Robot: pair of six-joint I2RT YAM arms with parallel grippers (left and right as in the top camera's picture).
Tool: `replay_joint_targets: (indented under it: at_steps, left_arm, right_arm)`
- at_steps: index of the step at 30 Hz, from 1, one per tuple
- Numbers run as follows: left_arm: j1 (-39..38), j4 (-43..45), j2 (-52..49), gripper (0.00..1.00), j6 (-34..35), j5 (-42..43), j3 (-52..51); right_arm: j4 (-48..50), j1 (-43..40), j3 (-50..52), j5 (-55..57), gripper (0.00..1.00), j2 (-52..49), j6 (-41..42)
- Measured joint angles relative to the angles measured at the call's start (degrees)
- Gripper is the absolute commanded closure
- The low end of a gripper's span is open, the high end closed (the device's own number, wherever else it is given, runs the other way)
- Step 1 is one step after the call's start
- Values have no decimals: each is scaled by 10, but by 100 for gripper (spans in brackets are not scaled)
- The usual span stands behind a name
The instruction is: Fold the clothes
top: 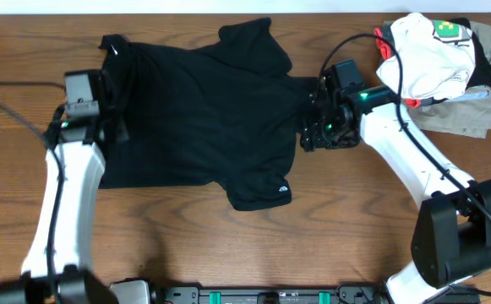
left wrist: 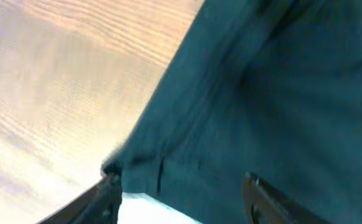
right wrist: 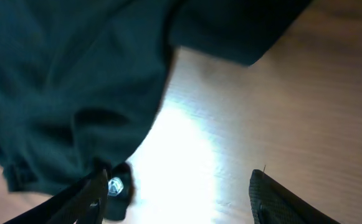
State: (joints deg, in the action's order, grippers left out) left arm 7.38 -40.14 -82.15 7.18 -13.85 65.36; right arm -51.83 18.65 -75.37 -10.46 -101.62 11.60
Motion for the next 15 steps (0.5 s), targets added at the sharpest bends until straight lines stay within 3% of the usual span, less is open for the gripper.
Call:
replay_joint_targets:
  at_steps: [6,15]
  left_arm:
    - [5,-92,23,36,67,0,-5]
    - [115,-66,-19,36,97,1,-61]
  right_arm:
    - [-20,61,0,-9,27,0,-1]
    - [-1,98,21,-14,27,0,-1]
